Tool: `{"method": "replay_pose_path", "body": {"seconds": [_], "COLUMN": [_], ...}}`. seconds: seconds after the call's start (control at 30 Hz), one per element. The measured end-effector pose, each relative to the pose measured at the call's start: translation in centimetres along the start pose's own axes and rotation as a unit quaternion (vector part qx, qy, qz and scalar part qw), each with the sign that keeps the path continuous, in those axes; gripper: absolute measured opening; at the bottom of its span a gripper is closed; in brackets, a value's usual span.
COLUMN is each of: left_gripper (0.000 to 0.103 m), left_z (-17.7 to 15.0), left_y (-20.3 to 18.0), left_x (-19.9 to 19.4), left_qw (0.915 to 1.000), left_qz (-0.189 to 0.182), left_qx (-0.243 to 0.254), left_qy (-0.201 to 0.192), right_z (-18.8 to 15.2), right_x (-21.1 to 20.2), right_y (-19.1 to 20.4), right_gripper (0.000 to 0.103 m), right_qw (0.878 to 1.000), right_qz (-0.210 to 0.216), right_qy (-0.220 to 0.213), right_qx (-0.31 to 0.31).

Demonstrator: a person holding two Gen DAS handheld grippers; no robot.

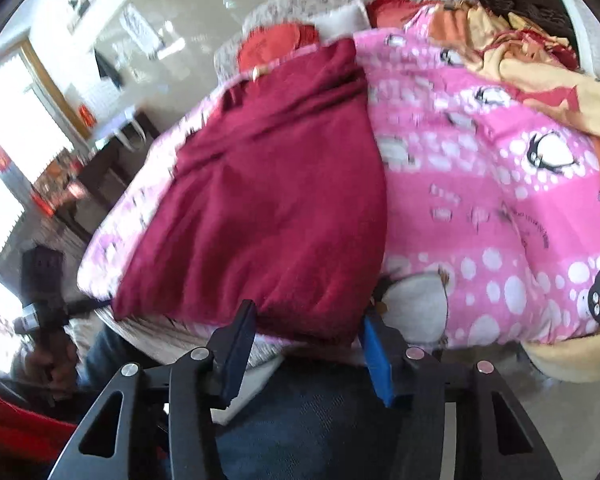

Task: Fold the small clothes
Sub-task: 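Grasp the folded sweatshirt edge with both grippers and lift it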

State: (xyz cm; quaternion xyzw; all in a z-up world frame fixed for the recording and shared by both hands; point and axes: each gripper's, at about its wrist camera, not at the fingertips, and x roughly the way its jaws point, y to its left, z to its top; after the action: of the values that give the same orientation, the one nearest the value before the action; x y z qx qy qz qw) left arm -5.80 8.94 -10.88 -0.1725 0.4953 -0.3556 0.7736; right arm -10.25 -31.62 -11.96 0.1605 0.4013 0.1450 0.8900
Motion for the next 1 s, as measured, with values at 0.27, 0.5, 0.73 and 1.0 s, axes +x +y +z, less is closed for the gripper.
{"method": "replay_pose_path", "body": {"seconds": [0.27,0.5,0.73,1.0], "left_gripper": [0.080,0.013,0.006,0.006], "left_z": [1.4,1.0,0.3,-0.5], "left_y": [-0.9,1.7,1.5,0.0], "left_x": [-0.1,0.6,-1.4,-7.2], "left_qw": [0.9992,0.9969,0.9947,0.9925], "left_qz": [0.017,0.062,0.087,0.059], "left_qx": [0.017,-0.037,-0.030,-0.014], "left_qy": [-0.033,-0.030,-0.046,-0.106], "right_z": [0.1,-0.2,0.3,1.1], "right_x": [0.8,0.5,-0.6,-6.7], "right_y": [0.8,0.1,0.6,3.8], "right_gripper": [0.049,0.036,0.009,0.008], "right_qw": [1.000,0.999,1.000,0.997], "right_qz": [-0.015,-0.031,-0.025,0.015], "right_qy": [0.009,0.009,0.002,-0.030], "right_qx": [-0.014,-0.003,-0.018,-0.071]}}
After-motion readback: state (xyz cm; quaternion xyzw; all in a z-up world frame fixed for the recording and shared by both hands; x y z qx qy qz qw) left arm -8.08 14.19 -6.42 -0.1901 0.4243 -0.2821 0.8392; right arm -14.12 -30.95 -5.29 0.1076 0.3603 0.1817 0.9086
